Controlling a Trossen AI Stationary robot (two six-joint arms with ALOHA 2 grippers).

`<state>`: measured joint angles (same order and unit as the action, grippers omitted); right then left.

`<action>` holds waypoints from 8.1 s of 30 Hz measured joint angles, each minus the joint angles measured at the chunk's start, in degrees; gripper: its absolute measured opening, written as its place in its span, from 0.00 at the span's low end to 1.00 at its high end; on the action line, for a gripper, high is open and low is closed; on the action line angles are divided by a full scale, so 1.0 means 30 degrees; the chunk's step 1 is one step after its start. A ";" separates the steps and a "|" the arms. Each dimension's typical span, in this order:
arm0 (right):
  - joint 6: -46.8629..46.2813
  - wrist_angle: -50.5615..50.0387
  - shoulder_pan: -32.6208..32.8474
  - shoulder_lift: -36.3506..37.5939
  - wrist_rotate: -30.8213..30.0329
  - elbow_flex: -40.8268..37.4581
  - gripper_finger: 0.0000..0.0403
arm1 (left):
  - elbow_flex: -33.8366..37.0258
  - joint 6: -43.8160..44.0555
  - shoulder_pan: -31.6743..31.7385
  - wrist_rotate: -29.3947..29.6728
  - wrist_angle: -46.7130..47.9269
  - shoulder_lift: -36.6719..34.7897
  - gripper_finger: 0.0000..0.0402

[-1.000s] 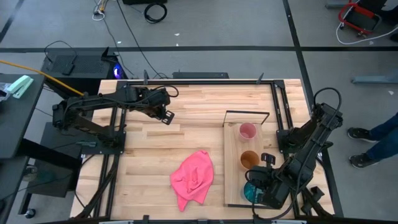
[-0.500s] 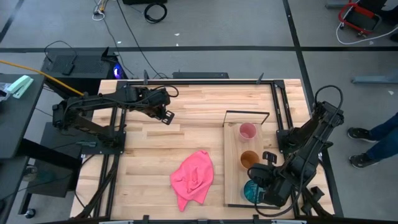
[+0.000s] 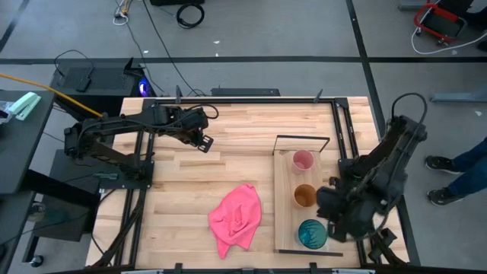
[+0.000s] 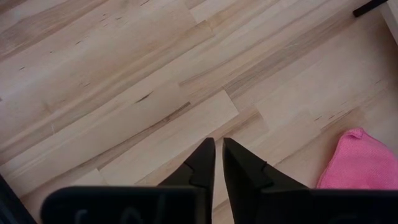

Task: Stack small to large cups/mugs on shelf
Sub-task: Return to Home Position

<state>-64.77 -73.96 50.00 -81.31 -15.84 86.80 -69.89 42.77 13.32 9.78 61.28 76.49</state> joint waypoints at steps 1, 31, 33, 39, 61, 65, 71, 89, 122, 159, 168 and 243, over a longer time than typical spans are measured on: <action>-0.0240 0.0030 0.0000 0.0438 0.0000 0.0007 0.14 | 0.0000 -0.0001 -0.0004 0.0001 0.0000 0.0000 0.09; 1.0316 1.3524 0.4053 0.7096 -0.2872 0.0022 0.14 | -0.0007 -0.1906 -0.6708 -0.8149 -1.4274 -0.4071 0.07; 1.1118 1.4828 0.4599 0.6617 -0.2527 0.0022 0.14 | -0.0010 -0.3256 -0.8261 -0.8198 -1.6149 -0.4821 0.08; 1.3174 1.8932 0.6234 0.4837 -0.1936 0.0015 0.14 | -0.0017 -0.6123 -1.2847 -0.6581 -1.7336 -0.6145 0.10; 1.7417 3.3431 0.3863 1.0280 0.2854 -1.1793 0.14 | 0.0007 -1.2463 -1.6835 -0.3768 -1.7075 -0.7113 0.10; 1.6692 3.3626 0.1997 1.3127 0.3443 -1.4200 0.14 | 0.0007 -1.2492 -1.5780 -0.5476 -1.6806 -0.7736 0.09; 1.8124 3.1554 -0.0192 1.5921 0.4597 -1.5556 0.14 | 0.0007 -1.2503 -1.3601 -0.6163 -1.4715 -0.9051 0.07; 2.2834 2.5316 -0.9144 2.0882 -0.2373 -1.5562 0.14 | 0.0007 -1.3480 -0.4317 -0.7359 -1.2816 -0.9722 0.09; 2.3746 2.6179 -2.6979 1.7091 -0.3228 -1.5569 0.14 | 0.0007 -1.1807 0.9748 -1.2511 -1.5678 -0.6475 0.07; 2.2280 2.7542 -2.5921 2.5989 -0.6121 -2.0501 0.14 | 0.0000 -1.3155 0.8782 -1.2861 -1.6779 -0.6484 0.08; 2.2819 3.1854 -2.8257 2.3641 -0.7267 -2.2869 0.14 | 0.0000 -1.3684 0.9260 -1.2861 -1.6881 -0.5693 0.07; 1.8498 2.9085 -3.3244 2.6926 -0.2834 -2.6600 0.14 | 1.5089 -1.0455 1.6787 -1.4852 -2.1677 -1.7762 0.10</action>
<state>-9.28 13.30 -49.74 -0.54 -24.34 7.01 -24.62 11.40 63.68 -34.77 -3.75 23.20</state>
